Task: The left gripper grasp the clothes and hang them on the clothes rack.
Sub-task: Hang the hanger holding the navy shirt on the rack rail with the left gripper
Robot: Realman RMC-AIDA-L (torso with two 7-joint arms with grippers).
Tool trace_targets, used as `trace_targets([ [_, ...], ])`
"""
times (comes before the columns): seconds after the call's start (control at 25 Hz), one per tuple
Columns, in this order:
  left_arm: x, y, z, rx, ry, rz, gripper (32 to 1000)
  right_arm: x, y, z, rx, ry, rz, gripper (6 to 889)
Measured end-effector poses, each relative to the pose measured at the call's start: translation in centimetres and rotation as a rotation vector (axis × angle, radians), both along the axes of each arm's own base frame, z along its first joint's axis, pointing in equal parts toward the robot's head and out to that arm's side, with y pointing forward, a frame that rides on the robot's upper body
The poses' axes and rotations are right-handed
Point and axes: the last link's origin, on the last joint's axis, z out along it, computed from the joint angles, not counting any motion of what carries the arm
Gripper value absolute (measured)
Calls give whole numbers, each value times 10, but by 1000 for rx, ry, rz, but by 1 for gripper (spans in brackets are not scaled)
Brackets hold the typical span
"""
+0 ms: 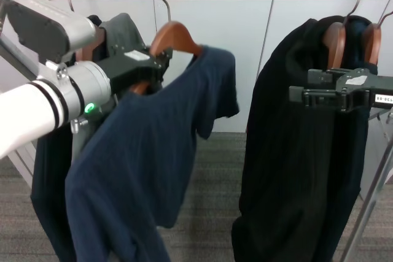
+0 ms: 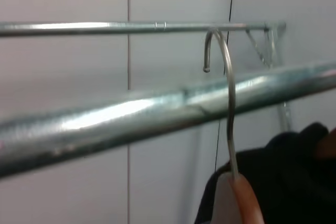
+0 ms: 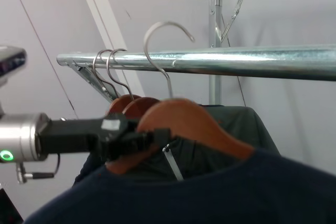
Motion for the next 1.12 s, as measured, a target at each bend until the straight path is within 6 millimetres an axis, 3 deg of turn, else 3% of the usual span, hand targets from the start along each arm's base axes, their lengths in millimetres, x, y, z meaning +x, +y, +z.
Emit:
trace_targets([
  [0.4,-11,-1,-9,-32,-4,44,194,0,1,-2,2,3,-3,822],
  [0.84,-11,-9,-2,-58,-111,34,205,5,-2,-3,3,-1,-5,822],
  [1.12,-16,-28,29,-60,-239,-53,517,6,-2,-1,14,3,-8,822],
])
